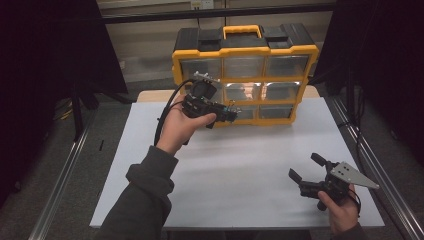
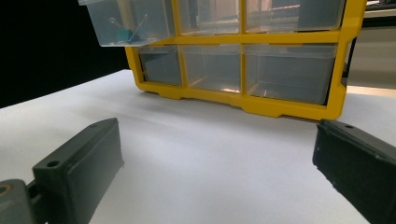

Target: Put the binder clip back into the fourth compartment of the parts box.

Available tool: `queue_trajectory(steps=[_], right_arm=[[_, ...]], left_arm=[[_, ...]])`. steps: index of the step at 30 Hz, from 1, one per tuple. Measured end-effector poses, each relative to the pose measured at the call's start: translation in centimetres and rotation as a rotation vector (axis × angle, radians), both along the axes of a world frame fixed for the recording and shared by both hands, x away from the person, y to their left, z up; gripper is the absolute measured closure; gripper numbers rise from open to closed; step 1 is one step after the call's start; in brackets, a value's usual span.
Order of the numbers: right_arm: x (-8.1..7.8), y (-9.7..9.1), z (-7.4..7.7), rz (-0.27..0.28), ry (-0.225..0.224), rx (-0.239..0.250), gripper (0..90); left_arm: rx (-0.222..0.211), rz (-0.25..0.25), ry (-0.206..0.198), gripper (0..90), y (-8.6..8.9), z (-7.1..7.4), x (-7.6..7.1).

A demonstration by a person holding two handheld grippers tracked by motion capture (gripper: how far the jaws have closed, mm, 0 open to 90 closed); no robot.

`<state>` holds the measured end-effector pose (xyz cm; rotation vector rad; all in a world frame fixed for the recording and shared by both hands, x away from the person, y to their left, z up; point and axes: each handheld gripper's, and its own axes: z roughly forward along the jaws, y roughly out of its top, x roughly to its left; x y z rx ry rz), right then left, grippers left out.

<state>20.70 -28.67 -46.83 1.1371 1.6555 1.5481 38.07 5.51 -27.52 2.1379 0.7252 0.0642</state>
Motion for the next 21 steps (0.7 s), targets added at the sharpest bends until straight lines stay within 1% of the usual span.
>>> queue_trajectory(steps=[1,2,4,6,9,11,14,15,16,17,18,19,20,21], right_arm=[[0.0,0.0,0.0,0.001,-0.001,-0.001,1.1],[0.0,-0.1,0.0,0.006,-0.001,-0.01,1.0],[0.0,0.0,0.0,-0.002,-0.001,-0.001,1.1],[0.0,0.0,0.0,0.004,-0.001,0.0,1.0],[0.0,0.0,0.0,-0.001,-0.003,-0.001,1.0],[0.0,0.0,0.0,-0.001,-0.002,-0.001,1.0],[0.0,0.0,0.0,-0.001,-0.001,-0.001,1.0],[0.0,0.0,0.0,-0.001,-0.001,-0.001,1.1],[0.0,0.0,0.0,-0.001,-0.002,-0.001,1.1],[0.0,0.0,0.0,0.0,-0.003,0.001,1.1],[0.0,0.0,0.0,0.003,-0.004,0.0,1.1],[0.0,0.0,0.0,0.004,-0.002,0.003,1.1],[0.0,0.0,0.0,0.003,-0.002,0.003,1.1],[0.0,0.0,0.0,0.001,-0.003,0.004,1.1]], left_arm=[[-0.001,0.001,-0.006,50.1,0.1,0.1,0.1],[0.011,0.002,-0.008,50.1,0.2,0.3,0.2],[0.008,0.017,-0.013,50.0,0.2,0.5,0.3],[0.019,0.013,-0.019,50.0,0.4,0.8,0.6],[0.01,0.034,-0.023,50.1,0.5,1.1,0.9],[0.02,0.034,-0.027,50.1,0.7,1.3,1.1],[0.012,0.046,-0.035,50.0,0.8,1.5,1.5],[0.033,0.045,-0.037,50.1,1.0,1.6,1.6],[0.015,0.056,-0.034,50.1,1.0,1.6,1.7],[0.012,0.061,-0.039,50.0,1.1,1.6,1.8],[0.019,0.066,-0.04,50.1,1.1,1.7,1.8],[0.01,0.065,-0.042,50.1,1.2,1.6,2.0],[0.017,0.066,-0.047,50.1,1.3,1.6,2.1],[0.009,0.071,-0.045,50.0,1.3,1.6,2.2]])
